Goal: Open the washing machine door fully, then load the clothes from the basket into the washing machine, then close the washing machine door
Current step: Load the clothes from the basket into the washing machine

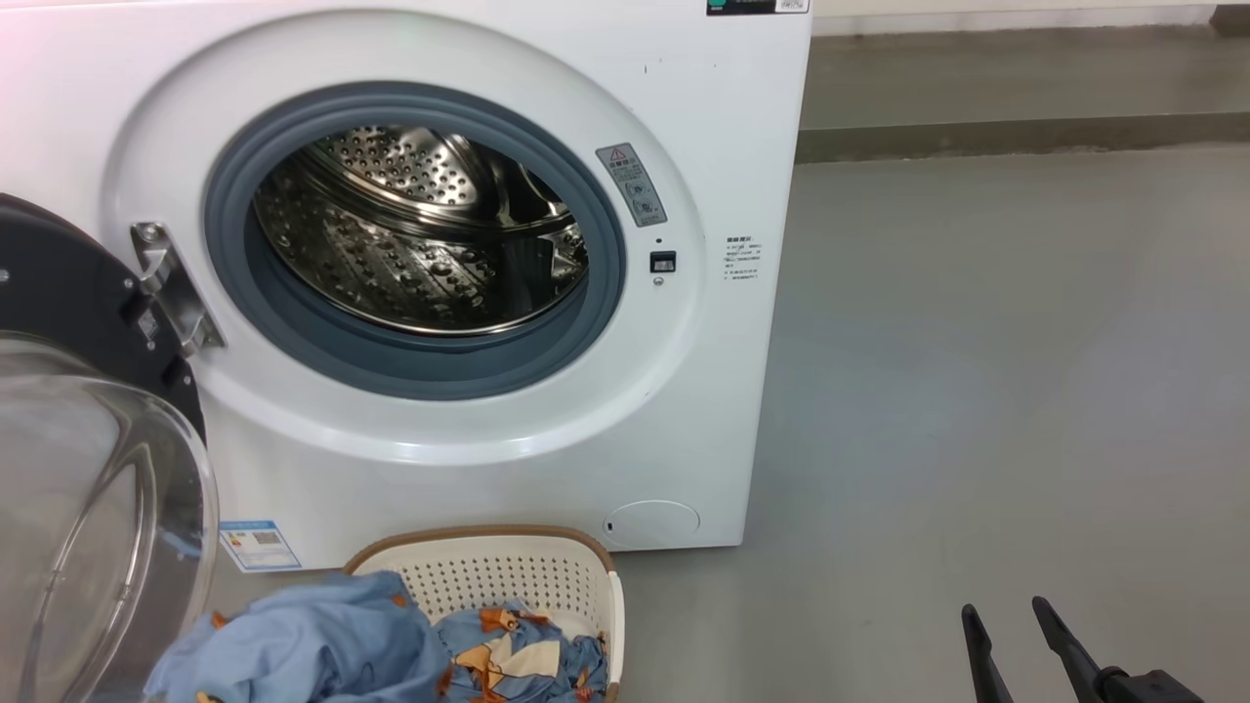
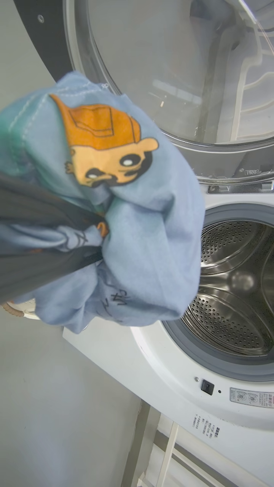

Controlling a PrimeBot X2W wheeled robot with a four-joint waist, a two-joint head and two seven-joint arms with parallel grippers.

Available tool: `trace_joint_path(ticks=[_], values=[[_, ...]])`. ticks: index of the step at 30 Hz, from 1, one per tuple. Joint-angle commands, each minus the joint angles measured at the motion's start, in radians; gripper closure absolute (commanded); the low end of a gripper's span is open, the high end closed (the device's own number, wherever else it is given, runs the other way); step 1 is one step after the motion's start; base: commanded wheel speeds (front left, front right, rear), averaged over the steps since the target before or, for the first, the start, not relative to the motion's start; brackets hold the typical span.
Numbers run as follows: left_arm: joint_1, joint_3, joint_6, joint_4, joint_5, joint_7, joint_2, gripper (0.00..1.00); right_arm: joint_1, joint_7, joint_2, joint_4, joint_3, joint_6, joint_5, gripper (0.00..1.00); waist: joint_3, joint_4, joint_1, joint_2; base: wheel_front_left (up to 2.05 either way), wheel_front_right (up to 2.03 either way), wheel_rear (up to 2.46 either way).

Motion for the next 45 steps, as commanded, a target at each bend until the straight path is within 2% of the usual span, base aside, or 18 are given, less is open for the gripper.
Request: trace_joint_path(ticks=[1,17,30,34,45], values=[[-0.017,0.028,0.009,-0.030,0.009,-0.009,0.013,1.00,-0.018,-0.005,-0.012,-0.020,0.022,-0.001,-0.007,0.00,-0.003,0.002,0.0000,0.0000,0.00,0.00,0.00],[-0.010,0.023,0.017,-0.040,-0.002,-0.009,0.013,1.00,-0.028,-0.005,-0.012,-0.018,0.034,-0.001,-0.001,0.00,-0.006,-0.004,0.0000,0.0000,0.00,0.00,0.00],[-0.041,0.020,0.015,-0.028,-0.003,-0.009,0.013,1.00,-0.040,-0.005,-0.012,-0.030,0.048,-0.001,0.007,0.00,0.027,-0.051,0.0000,0.0000,0.00,0.00,0.00],[-0.081,0.017,0.010,-0.007,-0.018,-0.009,0.013,1.00,-0.051,-0.005,-0.012,-0.032,0.053,-0.001,0.008,0.00,0.045,-0.080,0.0000,0.0000,0.00,0.00,0.00],[-0.337,0.060,-0.004,0.079,0.013,-0.009,0.022,1.00,-0.098,-0.005,-0.012,-0.045,0.080,-0.001,0.034,0.00,0.163,-0.181,0.0000,0.0000,0.00,0.00,0.00]])
